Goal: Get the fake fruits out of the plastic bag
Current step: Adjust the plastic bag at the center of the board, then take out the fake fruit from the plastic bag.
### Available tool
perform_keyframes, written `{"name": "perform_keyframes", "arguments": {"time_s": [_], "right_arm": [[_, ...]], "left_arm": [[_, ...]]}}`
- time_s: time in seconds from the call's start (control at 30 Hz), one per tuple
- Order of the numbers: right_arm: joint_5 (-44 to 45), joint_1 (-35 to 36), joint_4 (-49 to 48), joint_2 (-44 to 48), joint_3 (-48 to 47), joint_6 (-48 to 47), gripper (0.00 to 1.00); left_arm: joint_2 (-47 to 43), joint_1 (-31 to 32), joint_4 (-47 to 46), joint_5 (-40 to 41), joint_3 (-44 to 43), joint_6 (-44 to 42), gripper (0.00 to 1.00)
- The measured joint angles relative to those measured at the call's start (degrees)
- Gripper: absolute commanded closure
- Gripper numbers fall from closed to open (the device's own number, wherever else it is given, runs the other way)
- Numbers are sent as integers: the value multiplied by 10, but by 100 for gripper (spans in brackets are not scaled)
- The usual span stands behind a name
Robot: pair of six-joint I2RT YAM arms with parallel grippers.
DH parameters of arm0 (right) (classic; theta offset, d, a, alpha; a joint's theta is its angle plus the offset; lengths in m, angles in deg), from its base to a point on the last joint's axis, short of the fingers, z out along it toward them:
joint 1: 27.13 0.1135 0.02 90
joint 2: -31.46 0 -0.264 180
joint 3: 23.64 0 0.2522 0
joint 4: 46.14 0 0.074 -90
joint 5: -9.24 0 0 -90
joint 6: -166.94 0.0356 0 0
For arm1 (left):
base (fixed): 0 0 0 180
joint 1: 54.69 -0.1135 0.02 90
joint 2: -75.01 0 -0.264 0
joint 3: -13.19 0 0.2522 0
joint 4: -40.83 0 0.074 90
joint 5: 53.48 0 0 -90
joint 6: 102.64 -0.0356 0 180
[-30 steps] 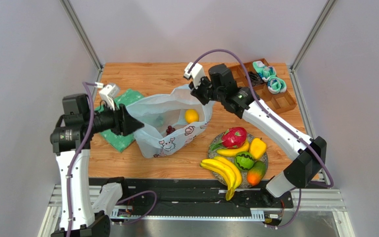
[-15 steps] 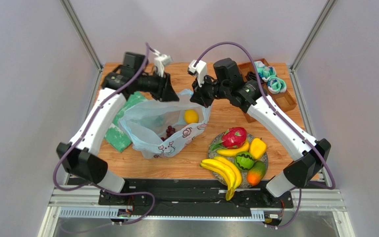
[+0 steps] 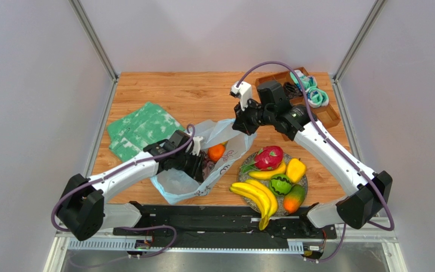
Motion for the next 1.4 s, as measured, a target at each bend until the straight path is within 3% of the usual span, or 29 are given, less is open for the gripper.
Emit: {"name": "perform_keyframes", "arguments": {"time_s": [0.2,0.37,0.5,0.67,0.8,1.1,1.4], "right_arm": [[-6,0,7,20,43,-12,100],[-16,0,7,20,54,-12,100],[-23,0,6,20,54,-12,100],[-25,0,3,24,57,-12,100],[-25,-1,2,37,69,-13,100],[-33,-2,2,54,96,-13,100],[-35,-6,2,54,99,-13,100]], "left_arm": [[-40,11,-6,68,54,33,46],[-47,11,-45,130,17,-17,27],[-26,11,-96,166,-28,-60,21],[25,8,-121,188,-42,-69,23],[61,2,-123,155,-54,-68,23],[169,3,-158,105,-168,-65,21],[231,4,-150,99,-162,-33,20]]}}
